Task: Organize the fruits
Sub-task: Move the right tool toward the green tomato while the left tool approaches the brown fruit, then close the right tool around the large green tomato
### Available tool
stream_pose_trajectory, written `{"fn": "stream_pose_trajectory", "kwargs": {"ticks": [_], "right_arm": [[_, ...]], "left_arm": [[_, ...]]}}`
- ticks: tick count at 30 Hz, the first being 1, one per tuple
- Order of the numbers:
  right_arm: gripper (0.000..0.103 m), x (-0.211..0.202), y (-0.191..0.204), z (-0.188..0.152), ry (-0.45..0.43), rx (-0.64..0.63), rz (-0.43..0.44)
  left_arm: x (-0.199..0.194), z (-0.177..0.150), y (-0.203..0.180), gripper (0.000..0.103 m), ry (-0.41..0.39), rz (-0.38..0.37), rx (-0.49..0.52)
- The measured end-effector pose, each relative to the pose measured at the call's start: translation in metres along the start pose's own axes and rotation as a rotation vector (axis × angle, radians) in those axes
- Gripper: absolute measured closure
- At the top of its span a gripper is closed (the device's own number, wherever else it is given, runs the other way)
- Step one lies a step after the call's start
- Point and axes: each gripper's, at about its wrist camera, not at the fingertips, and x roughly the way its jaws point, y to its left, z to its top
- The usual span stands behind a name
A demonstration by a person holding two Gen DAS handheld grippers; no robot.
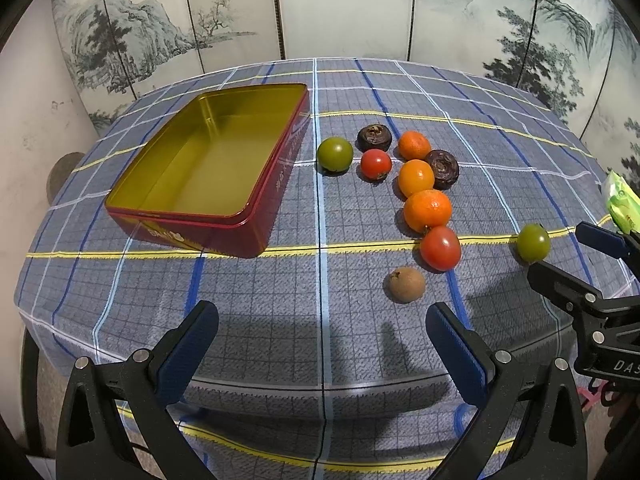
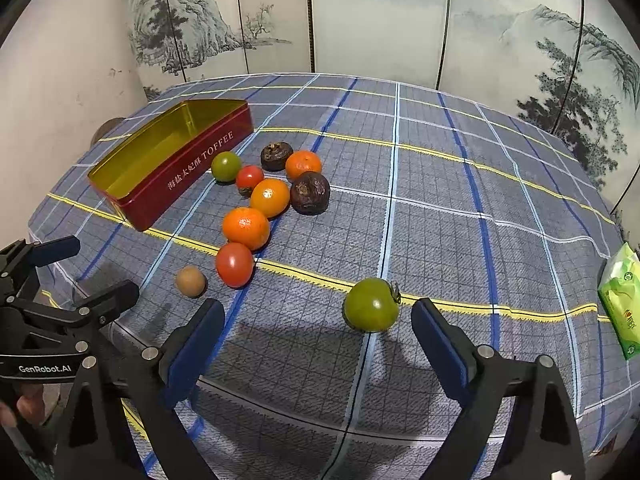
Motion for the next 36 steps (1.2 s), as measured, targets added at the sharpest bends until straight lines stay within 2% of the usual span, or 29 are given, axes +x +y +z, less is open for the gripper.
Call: {"fn": "stream_pose_trajectory", "kwargs": {"ticks": [21, 23, 36], "right_arm": [[0.024, 0.014, -0.009, -0.011, 0.052, 0.008, 0.002], [0.031, 0.017, -0.012, -0.011, 0.061, 0.012, 0.003], [0.052, 0.039, -0.031, -0.008, 0.078, 0.038, -0.008]], "left_arm": [[0.006, -0.004, 0.001, 0.0, 0.021, -0.015, -0.003], [0.007, -0.005, 0.001, 0.0, 0.025, -0.018, -0.002], [0.012, -0.004, -0.006, 0.001, 0.045, -0.042, 0.019]]}}
